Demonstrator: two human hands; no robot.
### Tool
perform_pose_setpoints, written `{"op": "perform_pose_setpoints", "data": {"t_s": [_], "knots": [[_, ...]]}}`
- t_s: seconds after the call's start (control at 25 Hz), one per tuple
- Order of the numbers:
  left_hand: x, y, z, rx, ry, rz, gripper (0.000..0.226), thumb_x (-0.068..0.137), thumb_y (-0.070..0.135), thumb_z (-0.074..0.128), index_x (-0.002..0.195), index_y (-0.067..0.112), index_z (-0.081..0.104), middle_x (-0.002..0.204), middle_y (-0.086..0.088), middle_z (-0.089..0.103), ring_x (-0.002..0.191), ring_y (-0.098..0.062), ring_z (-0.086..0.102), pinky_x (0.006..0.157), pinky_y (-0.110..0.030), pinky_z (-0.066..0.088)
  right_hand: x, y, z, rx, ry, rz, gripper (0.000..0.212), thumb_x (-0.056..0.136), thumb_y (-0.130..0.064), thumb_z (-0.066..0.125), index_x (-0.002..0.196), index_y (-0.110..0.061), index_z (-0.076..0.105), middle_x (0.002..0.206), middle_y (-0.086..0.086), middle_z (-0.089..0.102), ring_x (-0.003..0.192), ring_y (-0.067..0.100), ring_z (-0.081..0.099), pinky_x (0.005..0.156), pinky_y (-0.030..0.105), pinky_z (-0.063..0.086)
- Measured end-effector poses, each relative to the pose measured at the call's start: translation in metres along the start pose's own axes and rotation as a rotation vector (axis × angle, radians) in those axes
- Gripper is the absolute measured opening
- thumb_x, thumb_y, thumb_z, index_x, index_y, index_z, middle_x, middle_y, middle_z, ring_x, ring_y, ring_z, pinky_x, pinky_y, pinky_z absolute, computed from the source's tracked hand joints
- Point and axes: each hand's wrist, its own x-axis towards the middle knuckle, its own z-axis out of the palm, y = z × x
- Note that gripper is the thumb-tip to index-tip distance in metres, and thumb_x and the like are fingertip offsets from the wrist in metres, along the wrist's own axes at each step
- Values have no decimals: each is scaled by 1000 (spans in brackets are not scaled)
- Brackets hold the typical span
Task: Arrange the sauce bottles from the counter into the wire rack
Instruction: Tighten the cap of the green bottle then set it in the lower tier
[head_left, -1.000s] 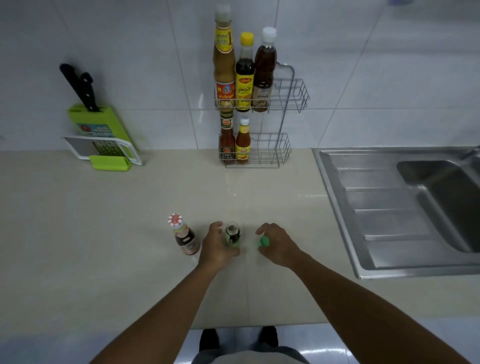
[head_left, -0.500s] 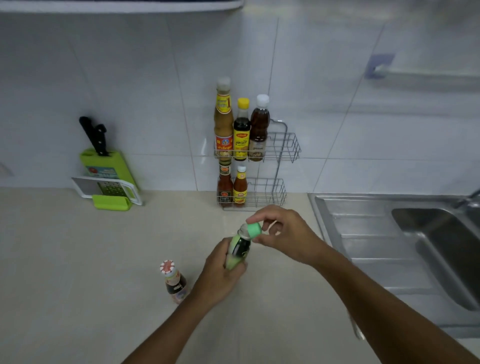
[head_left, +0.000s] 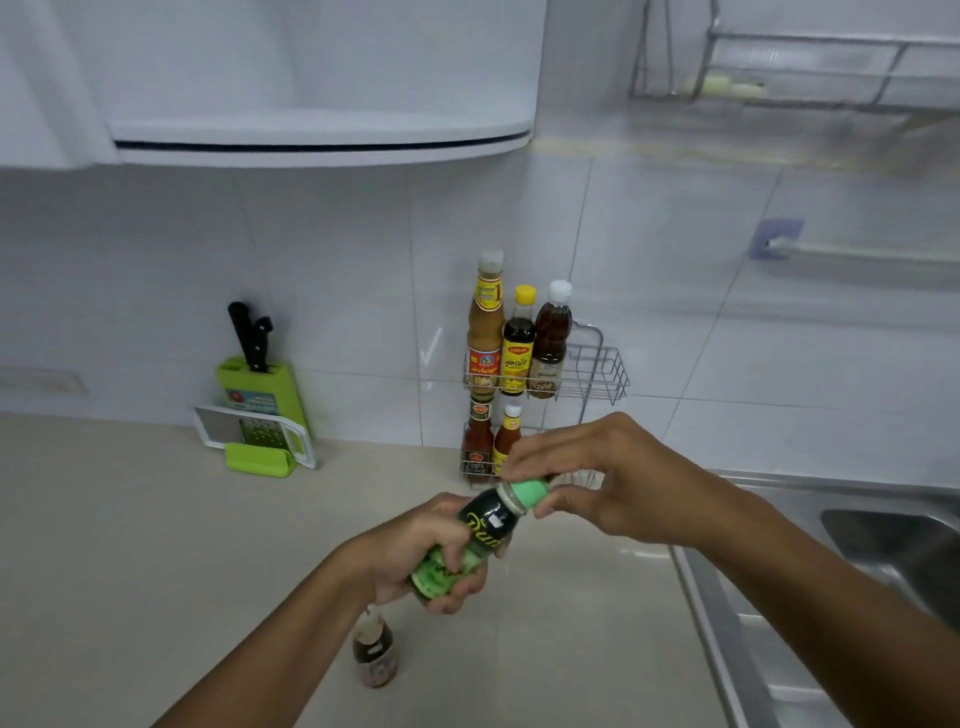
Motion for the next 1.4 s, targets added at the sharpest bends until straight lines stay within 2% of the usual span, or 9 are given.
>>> {"op": "perform_pose_setpoints", "data": {"t_s": [0.2,0.44,0.56,0.64,0.72,0.92,1.04,1.24,1.4], "knots": [[-5,-10,-12,-310,-303,-108,46,54,16,63,98,4,54,58,-11,60,40,-15,55,43,-18,36,17,-7,4,56,-92,-30,36,85,-3,80,118,-16,79,122,-6,77,112,5,71,92,28,61],[1,1,14,596,571,218,24,60,17,64,82,28,65,58,7,55,47,-14,49,49,-31,41,33,-11,14,-133,-40,496,74,93,-72,40,65,-12,72,51,0,65,45,13,63,61,41,61],[8,3,16,326,398,189,23,59,10,61,82,11,59,59,-7,49,47,-23,45,48,-32,37,35,-6,9,50,-103,671,94,87,-86,16,84,-17,80,64,4,75,44,14,63,74,37,61],[7,3,9,77,227,97,30,57,9,56,87,9,57,56,-12,47,44,-20,42,47,-33,25,35,1,1,248,-107,506,62,91,-74,45,122,-28,73,87,0,77,62,22,71,68,28,57],[3,5,3,-62,67,6,35,60,12,53,95,8,58,55,-12,49,40,-16,43,44,-33,19,34,5,3,267,-25,301,34,93,-50,66,113,-23,75,81,5,72,63,27,67,54,34,53],[11,7,8,280,282,-14,16,76,27,69,90,22,63,59,-1,57,41,-16,48,44,-29,35,41,11,30,-216,4,619,68,103,-61,24,54,-19,46,56,2,50,59,21,55,65,39,50],[16,7,9,529,534,92,21,73,32,74,92,28,66,63,5,61,45,-14,50,47,-31,42,39,13,22,-104,-148,776,83,100,-71,14,56,-17,59,53,3,61,53,11,61,75,36,52],[10,22,4,-11,96,-151,27,79,22,71,96,13,53,55,-8,53,34,-16,42,39,-19,27,33,19,26,-8,-15,250,22,107,-28,45,115,-24,66,67,-19,62,61,6,59,57,28,43],[22,18,9,269,336,-93,15,77,20,71,78,19,56,55,-5,54,38,-20,43,45,-27,35,37,28,47,81,104,346,24,97,-16,37,99,-22,61,55,-20,54,52,8,48,55,30,33]]}}
